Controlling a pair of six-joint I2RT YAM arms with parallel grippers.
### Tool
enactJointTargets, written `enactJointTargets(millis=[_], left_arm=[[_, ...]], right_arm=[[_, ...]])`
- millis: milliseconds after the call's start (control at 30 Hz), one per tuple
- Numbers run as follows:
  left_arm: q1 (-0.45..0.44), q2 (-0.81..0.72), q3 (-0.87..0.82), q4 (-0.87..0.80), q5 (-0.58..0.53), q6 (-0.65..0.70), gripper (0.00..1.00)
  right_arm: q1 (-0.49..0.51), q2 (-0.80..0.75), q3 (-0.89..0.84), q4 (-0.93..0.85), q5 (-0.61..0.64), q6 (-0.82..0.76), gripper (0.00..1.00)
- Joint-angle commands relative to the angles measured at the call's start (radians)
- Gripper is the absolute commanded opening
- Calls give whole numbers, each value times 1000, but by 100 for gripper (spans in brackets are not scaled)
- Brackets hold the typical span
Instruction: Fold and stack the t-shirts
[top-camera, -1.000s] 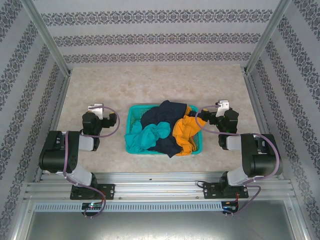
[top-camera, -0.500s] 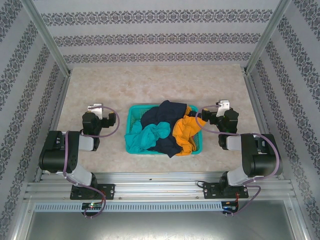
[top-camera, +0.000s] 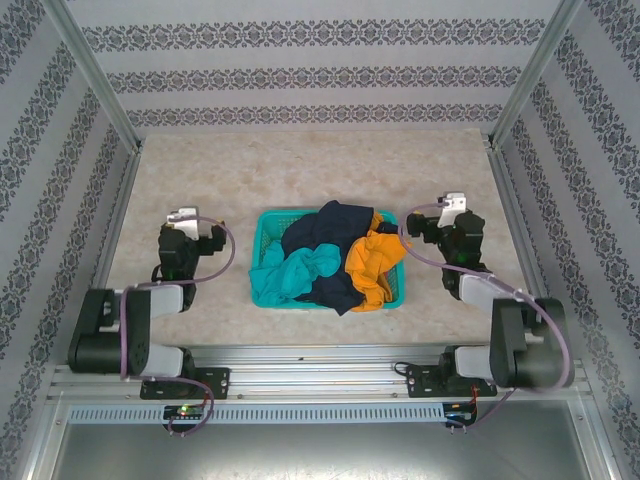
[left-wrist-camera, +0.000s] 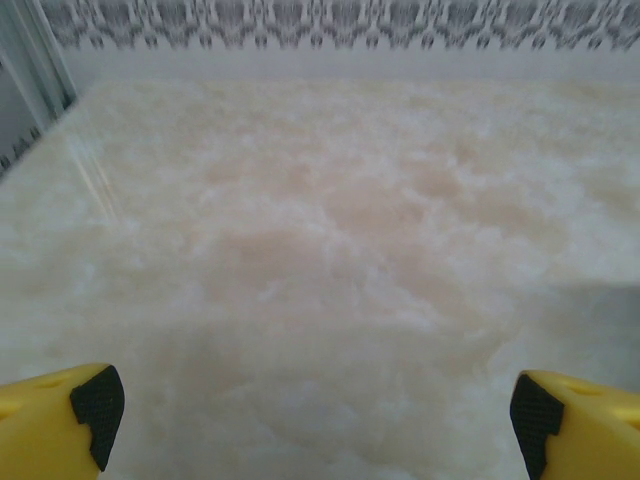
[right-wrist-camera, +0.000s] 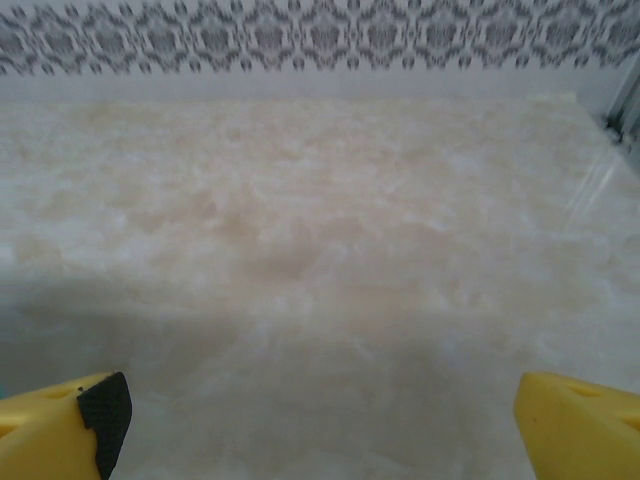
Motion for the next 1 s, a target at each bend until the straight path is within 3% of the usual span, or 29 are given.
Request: enactJointTargets(millis=[0, 267, 400, 800, 967], left_arm=[[-28, -119, 61, -171, 7, 42, 100], [-107, -278, 209, -512, 221, 189, 100], [-125, -331, 241, -644, 327, 237, 100], [-125, -446, 199, -783, 382, 301, 100], [-123, -470, 185, -817, 362, 312, 100]], right_arm=[[6, -91, 54, -171, -38, -5, 98], [91, -202, 235, -512, -114, -44, 98], [255, -196, 340, -675, -64, -180, 98], [828, -34, 609, -1087, -101, -424, 98], [957, 2, 608, -1169, -121, -469, 98]])
